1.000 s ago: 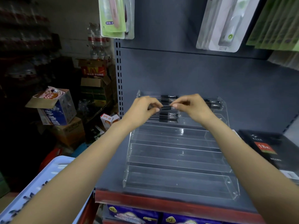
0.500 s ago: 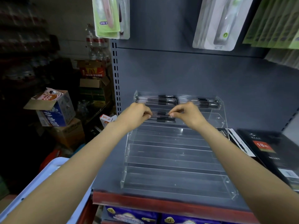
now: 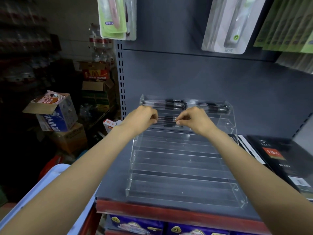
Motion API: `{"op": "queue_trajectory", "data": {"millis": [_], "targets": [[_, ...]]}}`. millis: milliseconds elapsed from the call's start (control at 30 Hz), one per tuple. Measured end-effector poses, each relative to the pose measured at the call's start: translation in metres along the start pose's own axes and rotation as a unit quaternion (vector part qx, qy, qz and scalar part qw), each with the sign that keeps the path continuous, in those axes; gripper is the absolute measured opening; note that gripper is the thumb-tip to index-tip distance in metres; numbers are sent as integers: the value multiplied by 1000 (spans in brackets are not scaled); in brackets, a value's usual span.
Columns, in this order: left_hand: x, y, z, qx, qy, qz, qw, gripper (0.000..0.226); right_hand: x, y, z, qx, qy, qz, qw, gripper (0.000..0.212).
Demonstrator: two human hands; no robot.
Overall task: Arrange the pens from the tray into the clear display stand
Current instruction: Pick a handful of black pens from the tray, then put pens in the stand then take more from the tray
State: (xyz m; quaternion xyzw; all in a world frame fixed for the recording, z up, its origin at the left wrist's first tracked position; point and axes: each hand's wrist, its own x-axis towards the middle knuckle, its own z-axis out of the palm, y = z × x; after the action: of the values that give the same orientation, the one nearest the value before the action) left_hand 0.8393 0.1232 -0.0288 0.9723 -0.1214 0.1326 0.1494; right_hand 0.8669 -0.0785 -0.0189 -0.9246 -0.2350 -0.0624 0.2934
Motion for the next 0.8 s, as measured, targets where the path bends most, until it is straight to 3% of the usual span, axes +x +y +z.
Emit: {"op": "queue_trajectory", "data": {"millis": [200, 433, 600, 800], "targets": [[-31, -7, -13, -110, 129, 0, 985, 18, 0, -30, 17, 37, 51, -18, 998, 12], [-103, -79, -45, -120, 177, -92, 973, 14, 8, -125, 72, 88, 48, -39, 994, 19], [-178, -172, -48, -136, 143, -181, 964, 16, -1, -198, 160, 110, -20, -43, 993, 20], [-260, -287, -18, -137, 13, -232, 963, 15, -19, -239, 289, 87, -171, 48, 980, 27]]}}
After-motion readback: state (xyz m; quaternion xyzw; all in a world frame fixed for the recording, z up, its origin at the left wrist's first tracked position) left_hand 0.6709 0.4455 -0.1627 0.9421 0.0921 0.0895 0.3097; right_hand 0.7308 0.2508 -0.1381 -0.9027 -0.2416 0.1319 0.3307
